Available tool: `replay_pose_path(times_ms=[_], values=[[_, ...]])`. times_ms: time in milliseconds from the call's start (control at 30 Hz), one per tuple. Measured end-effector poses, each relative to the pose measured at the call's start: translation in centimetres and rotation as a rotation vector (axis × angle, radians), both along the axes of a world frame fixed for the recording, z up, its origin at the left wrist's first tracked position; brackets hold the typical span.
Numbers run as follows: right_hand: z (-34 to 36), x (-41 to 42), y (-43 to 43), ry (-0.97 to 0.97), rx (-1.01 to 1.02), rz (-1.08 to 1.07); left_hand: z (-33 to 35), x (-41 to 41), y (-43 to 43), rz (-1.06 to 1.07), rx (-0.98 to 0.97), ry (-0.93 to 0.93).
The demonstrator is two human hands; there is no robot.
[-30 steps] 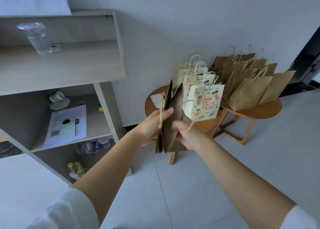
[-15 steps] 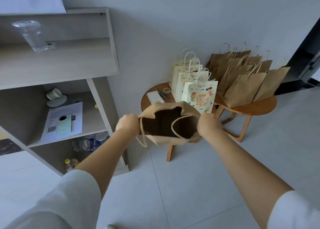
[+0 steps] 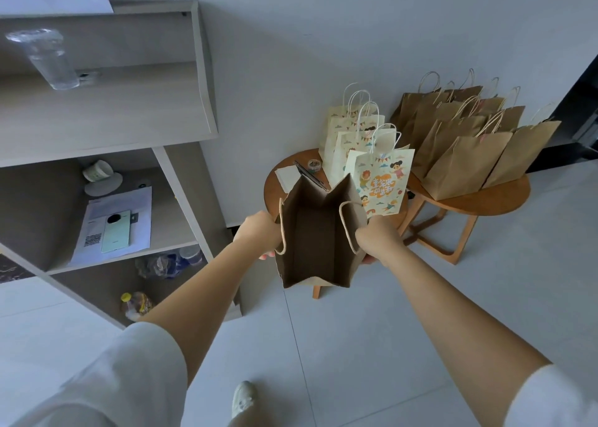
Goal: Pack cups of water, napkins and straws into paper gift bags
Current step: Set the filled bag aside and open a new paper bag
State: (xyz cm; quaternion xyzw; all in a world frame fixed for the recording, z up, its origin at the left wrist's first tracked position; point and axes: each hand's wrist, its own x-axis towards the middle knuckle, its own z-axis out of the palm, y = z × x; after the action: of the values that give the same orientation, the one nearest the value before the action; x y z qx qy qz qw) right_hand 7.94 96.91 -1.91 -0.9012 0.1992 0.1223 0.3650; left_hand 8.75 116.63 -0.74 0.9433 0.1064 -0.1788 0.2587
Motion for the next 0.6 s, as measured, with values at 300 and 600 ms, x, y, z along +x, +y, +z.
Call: replay_pose_path(times_ms=[300,600], values=[[-3.9,9.6,-0.5,-0.029,0.012,0.066,-3.0,10.7,-0.8,0.2,-0.263,0.132],[-6.8,24.7,-0.1,0.092,-0.028,0.044,-7.0,26.3,-1.7,0.162,-0.28,0.292]])
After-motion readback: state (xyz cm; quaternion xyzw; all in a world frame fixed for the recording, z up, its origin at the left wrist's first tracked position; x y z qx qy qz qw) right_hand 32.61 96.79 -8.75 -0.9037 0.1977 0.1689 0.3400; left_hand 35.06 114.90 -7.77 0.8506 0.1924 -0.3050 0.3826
